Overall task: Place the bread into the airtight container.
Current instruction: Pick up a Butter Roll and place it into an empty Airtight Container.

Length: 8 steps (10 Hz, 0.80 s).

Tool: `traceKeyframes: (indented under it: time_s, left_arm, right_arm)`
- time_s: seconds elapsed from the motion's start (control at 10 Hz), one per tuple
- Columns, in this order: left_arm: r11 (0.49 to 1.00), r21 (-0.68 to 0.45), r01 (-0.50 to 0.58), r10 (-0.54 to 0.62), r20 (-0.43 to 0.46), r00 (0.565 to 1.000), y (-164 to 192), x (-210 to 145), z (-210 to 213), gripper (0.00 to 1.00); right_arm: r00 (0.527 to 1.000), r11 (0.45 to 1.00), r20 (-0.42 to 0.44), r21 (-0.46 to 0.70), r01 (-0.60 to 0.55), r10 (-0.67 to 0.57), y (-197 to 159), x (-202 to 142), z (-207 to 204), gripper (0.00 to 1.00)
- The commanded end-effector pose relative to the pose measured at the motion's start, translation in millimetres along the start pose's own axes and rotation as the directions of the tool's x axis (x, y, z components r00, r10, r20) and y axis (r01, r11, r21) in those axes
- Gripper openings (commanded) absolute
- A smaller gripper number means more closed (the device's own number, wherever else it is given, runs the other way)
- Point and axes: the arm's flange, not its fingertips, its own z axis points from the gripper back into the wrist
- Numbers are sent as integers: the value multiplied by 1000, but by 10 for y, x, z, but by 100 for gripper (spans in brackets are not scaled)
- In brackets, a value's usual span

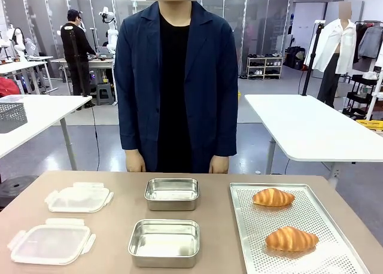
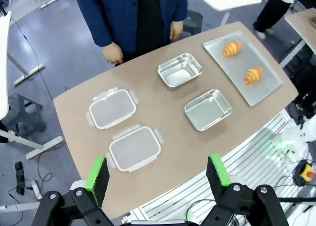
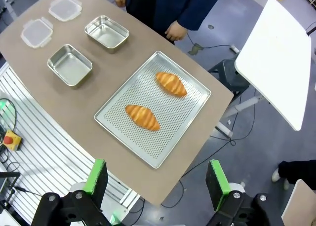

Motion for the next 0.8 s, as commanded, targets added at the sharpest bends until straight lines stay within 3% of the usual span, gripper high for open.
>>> traceKeyframes:
  time_s: [0.0,0.1,0.2,0.3,0.4,0.7]
  left_arm:
    - [1000,2,11,-11,-5,1000,-6,9,-7,100]
    - [1000,2,11,-11,-5,1000,-6,9,-7,100]
    - [1000,2,11,-11,-5,1000,-6,9,-7,100]
    - [1000,2,11,-11,-5,1000,-6,9,-7,100]
    - [1000,2,11,-11,-5,1000,-6,9,-7,100]
    - [1000,2,11,-11,-5,1000,-6,9,-7,100]
  right_arm:
    - [1000,1000,-2,1,1,-1,-6,1,-8,100]
    - [975,975,-30,35,-218,219,-17,43,-87,100]
    - [884,886,-53,42,-462,464,-11,50,-237,100]
    - [816,817,-47,62,-573,575,-1,89,-435,100]
    - [756,761,-86,77,-644,648,18,126,-690,100]
    - [729,741,-153,234,-629,667,135,216,-1635,100]
